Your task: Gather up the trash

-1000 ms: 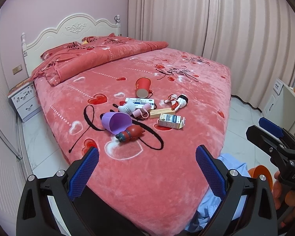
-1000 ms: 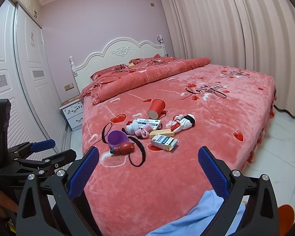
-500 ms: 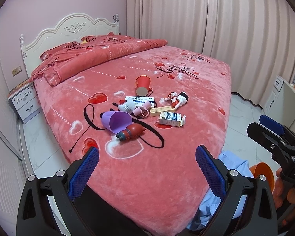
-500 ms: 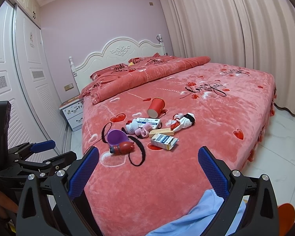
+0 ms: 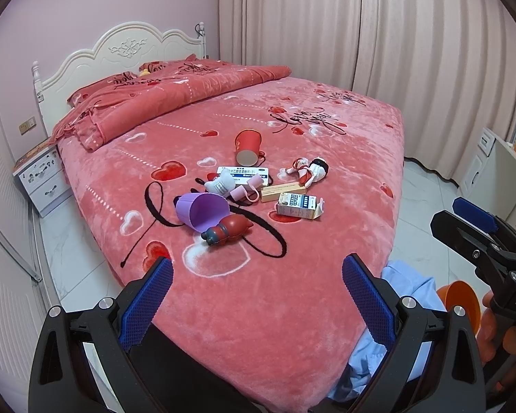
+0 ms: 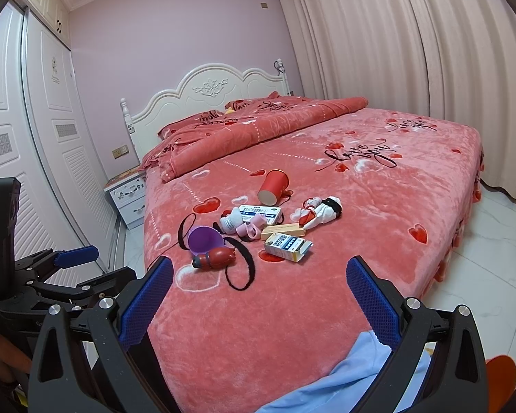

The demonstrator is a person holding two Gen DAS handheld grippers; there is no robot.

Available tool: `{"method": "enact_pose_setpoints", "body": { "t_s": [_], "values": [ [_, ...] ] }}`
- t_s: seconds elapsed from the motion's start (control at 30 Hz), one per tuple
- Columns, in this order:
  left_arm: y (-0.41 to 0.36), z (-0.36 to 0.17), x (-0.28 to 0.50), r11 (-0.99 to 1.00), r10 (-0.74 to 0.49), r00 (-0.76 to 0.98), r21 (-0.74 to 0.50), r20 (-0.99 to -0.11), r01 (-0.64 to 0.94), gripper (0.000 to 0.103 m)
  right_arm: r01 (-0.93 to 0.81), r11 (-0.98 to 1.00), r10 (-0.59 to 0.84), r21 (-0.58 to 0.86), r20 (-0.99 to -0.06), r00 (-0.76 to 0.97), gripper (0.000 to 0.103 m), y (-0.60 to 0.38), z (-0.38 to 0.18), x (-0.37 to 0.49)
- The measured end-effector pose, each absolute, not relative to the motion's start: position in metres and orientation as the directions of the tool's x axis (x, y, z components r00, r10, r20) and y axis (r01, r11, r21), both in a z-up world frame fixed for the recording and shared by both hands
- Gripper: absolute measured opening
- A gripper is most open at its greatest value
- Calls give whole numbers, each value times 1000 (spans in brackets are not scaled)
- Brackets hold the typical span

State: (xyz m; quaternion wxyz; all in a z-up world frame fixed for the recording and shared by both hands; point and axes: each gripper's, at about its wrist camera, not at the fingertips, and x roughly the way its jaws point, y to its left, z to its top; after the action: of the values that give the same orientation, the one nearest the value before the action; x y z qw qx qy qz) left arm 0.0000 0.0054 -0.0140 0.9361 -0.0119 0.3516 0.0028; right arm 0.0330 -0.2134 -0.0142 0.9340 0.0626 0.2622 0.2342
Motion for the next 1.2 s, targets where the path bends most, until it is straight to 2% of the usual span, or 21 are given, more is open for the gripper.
{"method": "enact_pose_setpoints", "body": {
  "t_s": [0.9,1.2],
  "values": [
    [7,-16,1,1000,1,742,-8,-670,-8,97,-404,882,471,243,-467,749,98,-212,-19,32],
    [1,-24,5,999,-17,715,17,-699,40,97,-408,880,475,244,-470,744,98,-209,-25,30]
  ]
}}
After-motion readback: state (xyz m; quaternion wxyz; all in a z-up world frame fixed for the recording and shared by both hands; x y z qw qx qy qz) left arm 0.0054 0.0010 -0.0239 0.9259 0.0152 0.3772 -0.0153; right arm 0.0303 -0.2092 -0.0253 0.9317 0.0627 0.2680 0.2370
